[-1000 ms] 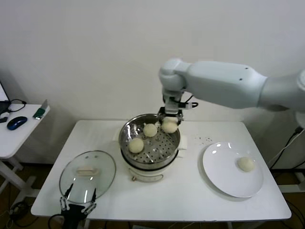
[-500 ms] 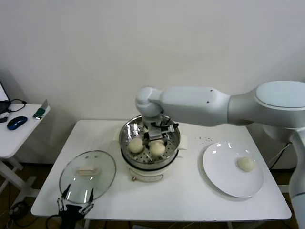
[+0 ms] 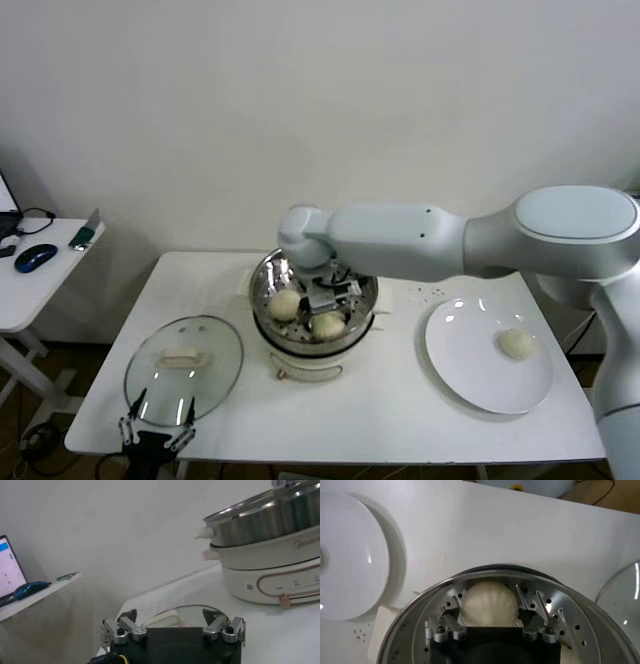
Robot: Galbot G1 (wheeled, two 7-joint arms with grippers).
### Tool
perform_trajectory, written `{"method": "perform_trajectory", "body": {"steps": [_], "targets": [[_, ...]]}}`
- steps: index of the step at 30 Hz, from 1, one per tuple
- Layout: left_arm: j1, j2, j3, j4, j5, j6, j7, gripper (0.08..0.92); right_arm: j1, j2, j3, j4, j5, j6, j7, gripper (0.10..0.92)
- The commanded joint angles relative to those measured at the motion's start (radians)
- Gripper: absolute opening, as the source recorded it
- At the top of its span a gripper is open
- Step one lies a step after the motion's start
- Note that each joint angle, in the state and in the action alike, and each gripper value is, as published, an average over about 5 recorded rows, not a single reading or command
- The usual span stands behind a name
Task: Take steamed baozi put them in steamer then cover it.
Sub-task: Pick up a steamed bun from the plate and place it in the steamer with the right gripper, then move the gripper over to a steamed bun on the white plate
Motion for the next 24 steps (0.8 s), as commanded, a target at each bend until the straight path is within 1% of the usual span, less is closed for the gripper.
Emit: {"method": "perform_trajectory", "body": {"steps": [1,8,11,13,15,19,22,24], "targets": [[0.002,0.002,0.001,0.005,-0.001,0.001,0.001,0.823,-0.010,0.003,0.039,-0.010,-0.037,0.010,0.001,0.820],[0.012,0.002,0.000,0.007,0.001,-0.005,0.000,0.823,0.060,-0.059,0.091,-0.051,-0.024,0.012,-0.004,0.823],[0.015,0.005,-0.003,0.006,-0.001,-0.008,-0.003,0.823,0.115,-0.121,0.092,-0.086,0.018,-0.014,0.004,0.823],[0.016,0.008,-0.005,0.005,-0.003,-0.008,-0.004,0.823,0.154,-0.174,0.067,-0.117,0.071,-0.063,0.027,0.823],[0.015,0.012,-0.005,0.003,-0.004,-0.008,-0.004,0.823,0.195,-0.238,0.009,-0.147,0.162,-0.146,0.083,0.823],[0.007,0.015,-0.001,-0.002,-0.004,-0.004,-0.003,0.823,0.263,-0.383,-0.133,-0.123,0.350,-0.454,0.210,0.823],[-0.003,0.015,0.003,-0.004,-0.002,0.002,-0.003,0.823,0.249,-0.495,-0.140,-0.090,0.429,-0.643,0.220,0.823],[-0.010,0.014,0.006,-0.004,0.000,0.005,-0.003,0.823,0.224,-0.566,-0.131,-0.073,0.469,-0.718,0.209,0.823]]}}
